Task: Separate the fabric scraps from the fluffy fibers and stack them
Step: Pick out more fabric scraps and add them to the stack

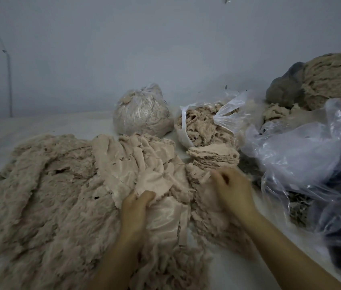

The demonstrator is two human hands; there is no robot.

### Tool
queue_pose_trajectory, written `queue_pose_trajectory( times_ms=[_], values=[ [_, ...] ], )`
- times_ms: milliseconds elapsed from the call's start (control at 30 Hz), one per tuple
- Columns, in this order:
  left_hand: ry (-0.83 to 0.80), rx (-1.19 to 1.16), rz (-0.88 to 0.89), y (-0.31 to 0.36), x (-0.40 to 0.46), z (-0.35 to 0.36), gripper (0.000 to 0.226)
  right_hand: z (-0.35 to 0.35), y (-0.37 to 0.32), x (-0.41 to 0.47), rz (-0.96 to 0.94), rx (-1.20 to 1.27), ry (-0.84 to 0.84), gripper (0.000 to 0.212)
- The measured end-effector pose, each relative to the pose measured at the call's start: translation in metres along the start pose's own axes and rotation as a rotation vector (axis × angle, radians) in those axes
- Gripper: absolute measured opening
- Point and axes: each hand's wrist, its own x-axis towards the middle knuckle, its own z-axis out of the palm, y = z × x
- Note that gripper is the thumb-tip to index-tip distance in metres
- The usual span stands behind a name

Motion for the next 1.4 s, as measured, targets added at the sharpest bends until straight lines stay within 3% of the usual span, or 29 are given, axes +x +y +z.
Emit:
queue_pose_trajectory(
  times_ms=[33,100,167,233,300,367,500,600,700,800,900,1000,1133,1300,1400],
  values=[
    [-0.077,-0.128,-0.053,-0.001,-0.003,0.001,0.004,0.011,-0.011,-0.012,0.093,0.186,-0.159,0.043],
    [-0.230,-0.254,-0.122,-0.008,-0.012,0.004,0.025,0.034,-0.029,-0.034,0.329,0.448,-0.515,0.059],
    [-0.333,-0.186,-0.125,-0.015,-0.023,0.008,0.021,0.048,-0.039,-0.044,0.457,0.624,-0.667,0.058],
    [-0.381,-0.070,-0.133,-0.020,-0.031,0.008,0.011,0.056,-0.045,-0.043,0.489,0.848,-0.590,0.041],
    [-0.352,0.014,-0.180,-0.020,-0.031,0.006,0.019,0.061,-0.046,-0.042,0.514,0.966,-0.422,0.025],
    [-0.310,-0.045,-0.256,-0.019,-0.025,0.002,0.035,0.066,-0.046,-0.042,0.458,0.966,-0.325,0.023],
    [-0.337,-0.176,-0.420,-0.003,-0.015,0.007,0.054,0.060,-0.046,-0.052,0.252,0.865,-0.392,0.025],
    [-0.303,-0.217,-0.479,0.006,-0.005,0.013,0.040,0.051,-0.037,-0.058,0.190,0.812,-0.485,0.031],
    [-0.225,-0.169,-0.390,0.008,0.002,0.018,0.023,0.048,-0.033,-0.064,0.303,0.926,-0.450,0.024],
    [-0.110,-0.036,-0.286,-0.002,-0.001,0.027,0.024,0.051,-0.037,-0.062,0.321,0.921,-0.293,0.019],
    [-0.065,-0.218,-0.314,-0.003,-0.002,0.029,0.022,0.061,-0.041,-0.062,0.279,0.796,-0.084,0.025],
    [-0.002,-0.397,-0.282,0.010,0.010,0.022,0.021,0.063,-0.042,-0.065,0.282,0.841,0.028,0.022],
    [0.097,-0.219,-0.125,0.011,0.007,0.025,0.024,0.058,-0.045,-0.062,0.238,0.942,0.057,0.021],
    [0.241,-0.351,-0.130,0.020,0.021,0.016,0.014,0.045,-0.036,-0.053,0.231,0.940,0.090,0.022],
    [0.075,-0.335,-0.228,0.019,0.017,0.019,0.028,0.040,-0.030,-0.048,0.256,0.932,0.009,0.022]
  ],
)
